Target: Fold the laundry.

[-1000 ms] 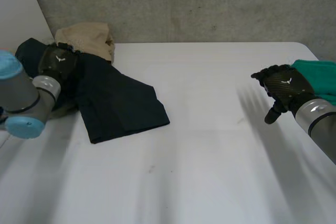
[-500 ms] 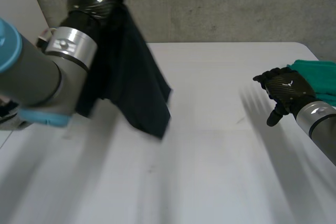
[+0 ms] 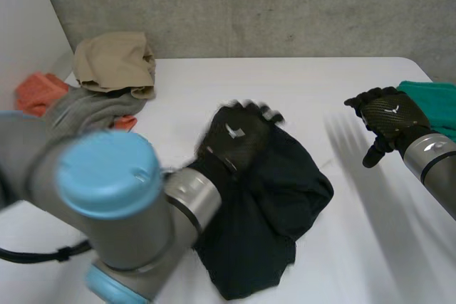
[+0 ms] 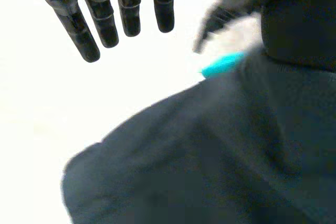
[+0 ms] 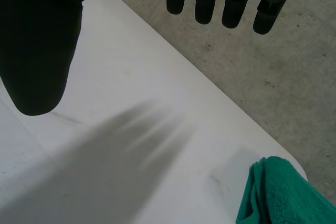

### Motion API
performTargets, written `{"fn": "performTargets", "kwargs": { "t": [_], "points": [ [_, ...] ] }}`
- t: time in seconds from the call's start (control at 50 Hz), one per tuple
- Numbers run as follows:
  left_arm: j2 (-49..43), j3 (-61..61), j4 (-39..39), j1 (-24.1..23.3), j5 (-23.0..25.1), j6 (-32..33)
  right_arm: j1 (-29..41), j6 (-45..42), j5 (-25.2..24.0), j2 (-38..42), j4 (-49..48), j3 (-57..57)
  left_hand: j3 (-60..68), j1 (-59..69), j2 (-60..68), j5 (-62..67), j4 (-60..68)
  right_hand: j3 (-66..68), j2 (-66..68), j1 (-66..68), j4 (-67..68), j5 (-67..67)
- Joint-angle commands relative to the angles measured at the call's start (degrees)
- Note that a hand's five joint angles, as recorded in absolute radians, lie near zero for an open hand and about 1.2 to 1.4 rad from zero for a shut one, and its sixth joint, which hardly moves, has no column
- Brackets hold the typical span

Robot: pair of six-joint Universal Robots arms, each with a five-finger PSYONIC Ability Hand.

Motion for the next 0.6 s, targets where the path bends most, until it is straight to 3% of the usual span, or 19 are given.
{"fn": "performTargets", "kwargs": {
  "t": [0.02, 0.18, 0.3, 0.42, 0.54, 0.6],
  "points": [
    [9.6, -5.3, 0.0, 8.9, -1.4, 0.1, 0.0, 0.0, 0.0, -0.1, 0.2, 0.2, -0.7, -1.2, -0.9, 0.3, -0.6, -2.2, -2.1, -2.7, -2.1, -2.4],
    [9.9, -12.8, 0.4, 18.7, 1.5, 2.6, 0.2, 0.0, -0.1, -0.1, 0.3, 0.3, 0.6, 0.1, 0.4, 1.6, 0.7, -2.2, -2.1, -2.7, -2.1, -2.4],
    [2.9, -15.0, 0.4, 22.4, 6.2, 11.7, 0.7, -0.1, -0.1, 0.1, 0.3, 0.7, 3.0, 2.4, 2.8, 4.0, 3.1, -2.2, -2.1, -2.7, -2.1, -2.4],
    [-1.4, -15.7, 1.0, 23.5, 7.4, 19.0, 0.7, -0.1, -0.1, 0.4, 0.3, 0.9, 6.2, 5.6, 6.0, 7.2, 6.3, -2.2, -2.1, -2.7, -2.1, -2.4],
    [-0.7, -15.8, 1.4, 25.2, 8.2, 19.6, 0.7, -0.2, 0.0, 0.5, 0.3, 1.1, 16.4, 15.9, 16.2, 17.4, 16.5, -2.2, -2.1, -2.7, -2.1, -2.4],
    [3.9, -16.0, 1.0, 25.0, 9.8, 18.3, 0.7, -0.2, 0.1, 0.6, 0.3, 1.1, 17.6, 17.1, 17.4, 18.6, 17.7, -2.2, -2.1, -2.7, -2.1, -2.4]
  ]
}}
